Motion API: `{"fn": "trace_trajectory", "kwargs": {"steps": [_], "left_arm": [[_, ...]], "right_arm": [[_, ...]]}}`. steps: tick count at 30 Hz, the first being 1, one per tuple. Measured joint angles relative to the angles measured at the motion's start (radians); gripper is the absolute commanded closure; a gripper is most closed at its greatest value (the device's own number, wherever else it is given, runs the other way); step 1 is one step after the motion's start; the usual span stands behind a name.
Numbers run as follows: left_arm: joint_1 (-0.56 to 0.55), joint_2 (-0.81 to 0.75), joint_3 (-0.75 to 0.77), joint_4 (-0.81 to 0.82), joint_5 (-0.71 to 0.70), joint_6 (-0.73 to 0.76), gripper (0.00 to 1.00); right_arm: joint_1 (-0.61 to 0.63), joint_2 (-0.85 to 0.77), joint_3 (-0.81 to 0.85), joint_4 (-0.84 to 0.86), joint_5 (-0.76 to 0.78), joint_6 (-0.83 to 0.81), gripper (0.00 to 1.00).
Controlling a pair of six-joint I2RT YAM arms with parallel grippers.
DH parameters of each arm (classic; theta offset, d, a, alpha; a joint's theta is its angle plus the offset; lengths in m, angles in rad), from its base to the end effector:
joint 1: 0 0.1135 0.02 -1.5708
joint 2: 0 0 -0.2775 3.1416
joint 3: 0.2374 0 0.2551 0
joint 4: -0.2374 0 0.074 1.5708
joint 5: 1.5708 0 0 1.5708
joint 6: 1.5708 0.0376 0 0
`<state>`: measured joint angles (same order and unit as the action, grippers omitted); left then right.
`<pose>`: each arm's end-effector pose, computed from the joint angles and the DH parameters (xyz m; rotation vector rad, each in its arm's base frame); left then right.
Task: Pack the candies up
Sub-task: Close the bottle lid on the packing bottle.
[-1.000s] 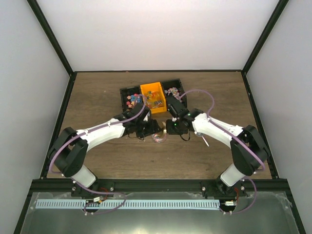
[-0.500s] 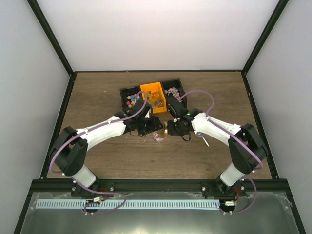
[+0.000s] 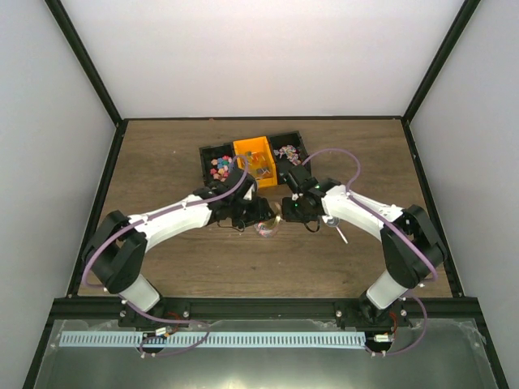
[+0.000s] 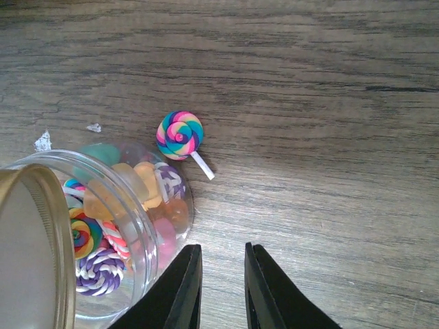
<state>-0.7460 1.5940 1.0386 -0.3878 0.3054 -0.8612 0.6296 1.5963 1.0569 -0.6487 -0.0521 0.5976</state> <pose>0.2371 -0.2345 0.2222 -0.0213 2.7701 -0.9419 0.2513 0.1855 0.2116 -0.0596 2.8337 0.3765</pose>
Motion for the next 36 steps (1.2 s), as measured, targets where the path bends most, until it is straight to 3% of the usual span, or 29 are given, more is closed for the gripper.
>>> {"fn": "trace_trajectory", "kwargs": {"steps": [36], "left_arm": [[-0.014, 0.041, 0.040, -0.080, -0.019, 0.031, 0.39]], "right_arm": [[-0.005, 0.080, -0.034, 0.025, -0.055, -0.014, 0.79]]}}
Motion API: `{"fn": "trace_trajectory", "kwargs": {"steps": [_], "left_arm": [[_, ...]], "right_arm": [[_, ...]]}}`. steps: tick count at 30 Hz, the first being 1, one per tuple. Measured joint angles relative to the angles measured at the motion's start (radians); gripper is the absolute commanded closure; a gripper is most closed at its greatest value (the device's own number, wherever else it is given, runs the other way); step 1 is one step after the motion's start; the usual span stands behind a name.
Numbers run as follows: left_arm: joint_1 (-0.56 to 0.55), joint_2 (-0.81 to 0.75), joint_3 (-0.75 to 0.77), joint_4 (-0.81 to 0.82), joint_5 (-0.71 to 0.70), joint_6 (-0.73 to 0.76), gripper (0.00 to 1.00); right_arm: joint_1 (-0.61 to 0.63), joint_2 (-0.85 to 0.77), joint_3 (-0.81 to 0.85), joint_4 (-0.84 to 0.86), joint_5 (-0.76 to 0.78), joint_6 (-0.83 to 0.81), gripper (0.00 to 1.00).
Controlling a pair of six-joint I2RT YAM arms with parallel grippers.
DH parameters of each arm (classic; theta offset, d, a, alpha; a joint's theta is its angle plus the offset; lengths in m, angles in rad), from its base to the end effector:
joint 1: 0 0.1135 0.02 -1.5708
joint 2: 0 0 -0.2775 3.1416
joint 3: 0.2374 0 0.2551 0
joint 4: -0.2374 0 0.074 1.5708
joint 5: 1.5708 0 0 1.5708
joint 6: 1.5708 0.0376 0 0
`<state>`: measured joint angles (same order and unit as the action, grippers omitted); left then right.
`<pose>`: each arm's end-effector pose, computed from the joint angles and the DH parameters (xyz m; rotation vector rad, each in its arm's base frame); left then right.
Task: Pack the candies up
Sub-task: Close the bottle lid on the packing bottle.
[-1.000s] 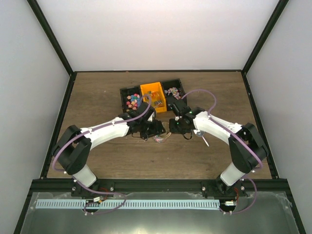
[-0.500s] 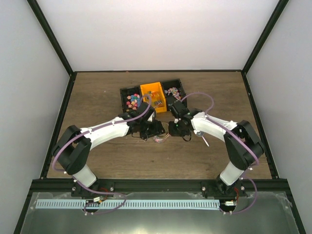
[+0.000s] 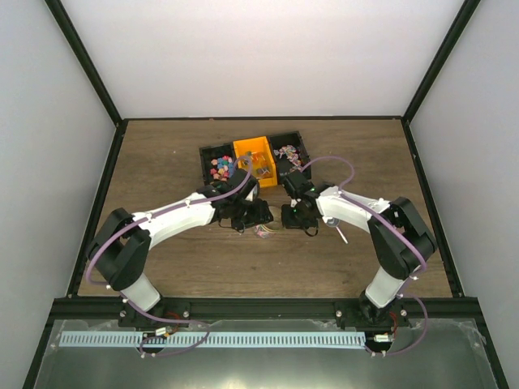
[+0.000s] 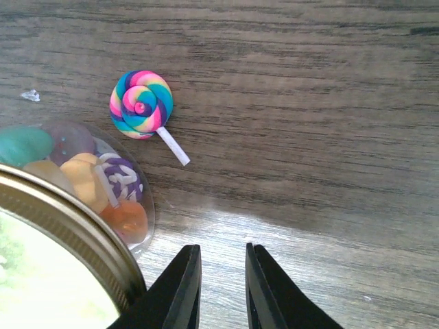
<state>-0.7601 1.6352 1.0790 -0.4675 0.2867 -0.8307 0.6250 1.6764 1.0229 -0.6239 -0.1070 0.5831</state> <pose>0.2372 -0.2401 0.2165 0.0147 2.8376 -0.8546 0.2529 0.1874 0.1797 -0.0847 2.9360 0.3759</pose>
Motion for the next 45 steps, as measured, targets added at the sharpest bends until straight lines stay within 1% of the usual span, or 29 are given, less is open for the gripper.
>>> {"fn": "trace_trajectory", "kwargs": {"steps": [8, 13, 25, 32, 40, 45], "left_arm": [[0.000, 0.002, 0.002, -0.016, -0.010, 0.002, 0.39], [0.000, 0.003, 0.008, -0.041, -0.019, 0.004, 0.39], [0.000, 0.003, 0.057, -0.150, -0.095, 0.024, 0.39], [0.000, 0.003, 0.057, -0.178, -0.123, 0.028, 0.39], [0.000, 0.007, 0.057, -0.200, -0.159, 0.042, 0.39], [0.000, 0.019, 0.057, -0.201, -0.174, 0.047, 0.39]], "right_arm": [[-0.002, 0.000, 0.002, 0.013, -0.008, -0.019, 0.79], [-0.002, 0.000, 0.002, 0.039, -0.040, -0.029, 0.78], [-0.002, 0.000, 0.012, 0.050, -0.102, -0.028, 0.78], [-0.002, 0.000, 0.037, 0.029, -0.143, -0.003, 0.78], [-0.002, 0.000, 0.055, 0.008, -0.144, 0.009, 0.76], [-0.002, 0.000, 0.077, -0.032, -0.088, 0.024, 0.76]]}}
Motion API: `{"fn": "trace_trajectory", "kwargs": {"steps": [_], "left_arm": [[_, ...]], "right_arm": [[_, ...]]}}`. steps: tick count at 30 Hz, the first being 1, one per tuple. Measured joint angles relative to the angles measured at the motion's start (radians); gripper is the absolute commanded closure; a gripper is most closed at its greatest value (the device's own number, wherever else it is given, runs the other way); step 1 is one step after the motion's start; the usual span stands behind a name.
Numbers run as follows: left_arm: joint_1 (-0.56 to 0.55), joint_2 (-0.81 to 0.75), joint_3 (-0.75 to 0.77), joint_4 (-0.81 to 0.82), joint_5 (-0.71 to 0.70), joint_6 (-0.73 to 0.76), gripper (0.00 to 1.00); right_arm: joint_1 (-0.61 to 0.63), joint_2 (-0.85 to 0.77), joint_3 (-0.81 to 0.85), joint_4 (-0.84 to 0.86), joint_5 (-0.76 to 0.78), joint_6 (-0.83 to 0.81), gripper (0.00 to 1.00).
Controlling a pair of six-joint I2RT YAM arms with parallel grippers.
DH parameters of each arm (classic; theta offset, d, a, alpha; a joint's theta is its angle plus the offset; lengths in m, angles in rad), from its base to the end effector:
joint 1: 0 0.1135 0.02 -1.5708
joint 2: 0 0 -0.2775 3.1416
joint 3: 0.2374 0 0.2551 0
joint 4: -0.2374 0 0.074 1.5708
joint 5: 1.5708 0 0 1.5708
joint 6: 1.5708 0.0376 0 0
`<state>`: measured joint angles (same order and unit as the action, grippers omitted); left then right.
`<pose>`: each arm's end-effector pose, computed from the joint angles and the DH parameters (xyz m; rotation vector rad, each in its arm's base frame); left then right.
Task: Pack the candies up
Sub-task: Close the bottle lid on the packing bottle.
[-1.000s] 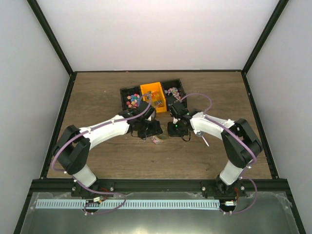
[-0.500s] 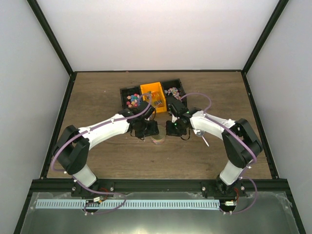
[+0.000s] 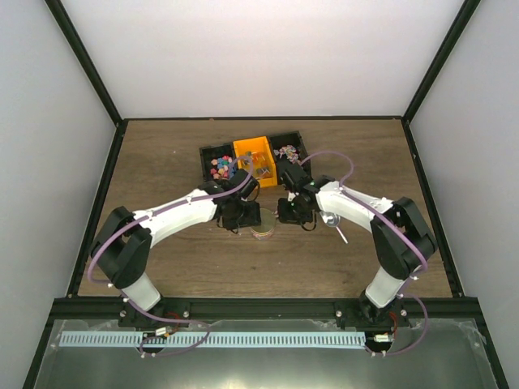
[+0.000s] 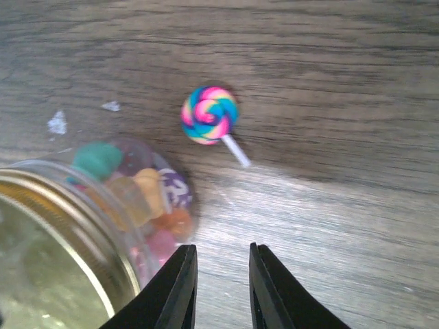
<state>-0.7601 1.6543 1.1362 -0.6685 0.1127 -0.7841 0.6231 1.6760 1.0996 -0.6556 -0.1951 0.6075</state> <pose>0.2363 -0.2304 0.2161 -0.0030 2.9007 -0.5108 0.2610 0.1965 0.2001 -0.0719 2.9309 0.5236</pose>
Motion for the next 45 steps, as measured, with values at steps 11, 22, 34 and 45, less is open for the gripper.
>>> {"fn": "trace_trajectory", "kwargs": {"steps": [11, 22, 34, 45], "left_arm": [[0.022, -0.013, -0.062, 0.053, 0.019, -0.016, 0.39], [0.029, -0.080, -0.074, 0.055, 0.012, -0.035, 0.39], [0.038, -0.068, -0.101, 0.046, 0.000, -0.047, 0.39], [0.040, -0.059, -0.100, 0.054, -0.003, -0.049, 0.39]], "right_arm": [[0.002, -0.079, 0.048, -0.098, 0.117, 0.040, 0.76], [0.063, -0.082, 0.145, -0.053, 0.023, 0.039, 0.76], [0.097, -0.020, 0.151, -0.031, -0.029, 0.037, 0.76], [0.097, -0.042, 0.149, -0.032, -0.011, 0.037, 0.76]]}}
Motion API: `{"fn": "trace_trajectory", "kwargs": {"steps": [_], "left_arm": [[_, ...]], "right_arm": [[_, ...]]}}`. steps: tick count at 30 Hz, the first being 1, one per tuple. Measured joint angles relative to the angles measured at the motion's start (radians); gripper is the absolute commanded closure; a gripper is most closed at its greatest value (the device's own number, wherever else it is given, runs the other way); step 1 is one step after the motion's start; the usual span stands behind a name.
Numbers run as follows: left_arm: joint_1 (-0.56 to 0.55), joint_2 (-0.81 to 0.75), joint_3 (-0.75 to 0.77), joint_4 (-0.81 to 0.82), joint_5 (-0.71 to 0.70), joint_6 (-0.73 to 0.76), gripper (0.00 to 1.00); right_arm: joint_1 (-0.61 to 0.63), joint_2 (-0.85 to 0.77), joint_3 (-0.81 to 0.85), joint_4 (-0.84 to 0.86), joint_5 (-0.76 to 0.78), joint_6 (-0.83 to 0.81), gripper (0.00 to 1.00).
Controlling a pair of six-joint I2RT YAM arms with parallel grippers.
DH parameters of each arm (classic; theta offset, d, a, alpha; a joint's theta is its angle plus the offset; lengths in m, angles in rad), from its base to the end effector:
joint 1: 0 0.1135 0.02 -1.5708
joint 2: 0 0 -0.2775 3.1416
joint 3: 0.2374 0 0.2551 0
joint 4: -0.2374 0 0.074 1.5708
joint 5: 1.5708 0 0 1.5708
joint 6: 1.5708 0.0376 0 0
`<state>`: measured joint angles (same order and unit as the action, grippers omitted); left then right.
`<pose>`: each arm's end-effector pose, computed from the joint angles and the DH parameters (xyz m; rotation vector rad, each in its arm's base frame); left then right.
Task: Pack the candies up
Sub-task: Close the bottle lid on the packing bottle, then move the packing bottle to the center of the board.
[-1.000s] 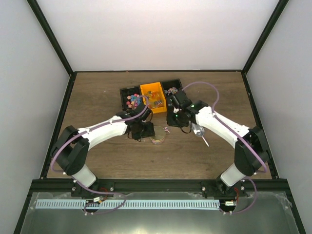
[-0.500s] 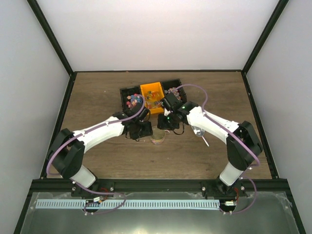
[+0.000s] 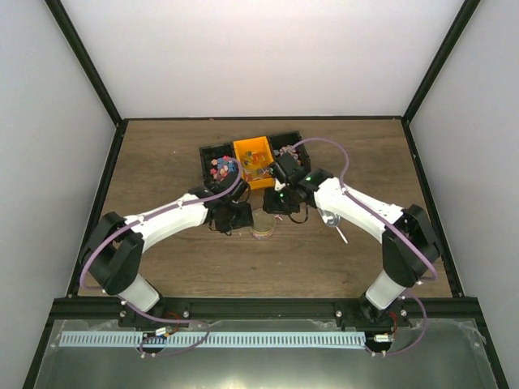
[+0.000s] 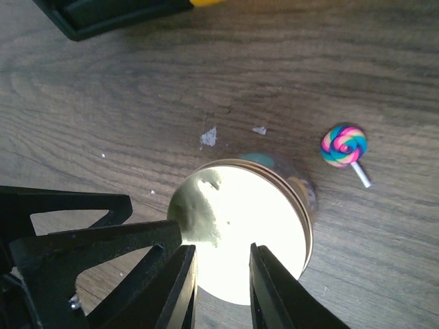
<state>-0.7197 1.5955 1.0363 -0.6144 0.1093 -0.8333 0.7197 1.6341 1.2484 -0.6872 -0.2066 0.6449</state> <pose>0.2319 -0.2087 0.2075 -0.1322 2.8857 -0.5201 0.2527 0.2317 0.2554 -0.1788 2.8007 0.6754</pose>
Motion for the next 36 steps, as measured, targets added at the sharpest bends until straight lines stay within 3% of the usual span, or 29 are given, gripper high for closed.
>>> {"fn": "trace_trajectory", "kwargs": {"steps": [3, 5, 6, 8, 13, 18, 22, 28, 32, 36], "left_arm": [[0.000, -0.039, 0.000, 0.001, -0.019, 0.001, 0.39], [0.000, -0.100, -0.011, 0.021, -0.040, 0.006, 0.38], [0.000, -0.146, -0.026, 0.044, -0.057, 0.008, 0.37], [0.000, -0.246, -0.072, 0.096, -0.090, 0.018, 0.34], [0.000, -0.503, -0.294, 0.291, -0.214, 0.082, 0.07], [-0.059, -0.620, -0.462, 0.438, -0.326, 0.165, 0.01], [-0.143, -0.754, -0.666, 0.592, -0.407, 0.160, 0.00], [-0.268, -0.768, -0.899, 0.841, -0.581, 0.211, 0.00], [-0.318, -0.715, -1.021, 1.065, -0.602, 0.259, 0.00], [-0.355, -0.644, -1.029, 1.211, -0.579, 0.312, 0.00]], "right_arm": [[0.000, -0.036, -0.002, 0.002, 0.032, 0.000, 0.75], [0.000, -0.083, -0.018, 0.020, 0.075, 0.003, 0.70], [0.000, -0.118, -0.032, 0.030, 0.101, 0.006, 0.65], [0.000, -0.209, -0.078, 0.076, 0.158, 0.008, 0.43], [-0.011, -0.383, -0.235, 0.251, 0.283, 0.070, 0.43], [-0.011, -0.472, -0.468, 0.587, 0.359, 0.088, 0.32], [-0.009, -0.402, -0.541, 0.776, 0.368, 0.035, 0.24], [0.001, -0.336, -0.561, 0.875, 0.356, -0.027, 0.08], [0.004, -0.442, -0.707, 0.936, 0.294, -0.015, 0.07], [0.004, -0.527, -0.823, 0.945, 0.259, -0.013, 0.06]]}}
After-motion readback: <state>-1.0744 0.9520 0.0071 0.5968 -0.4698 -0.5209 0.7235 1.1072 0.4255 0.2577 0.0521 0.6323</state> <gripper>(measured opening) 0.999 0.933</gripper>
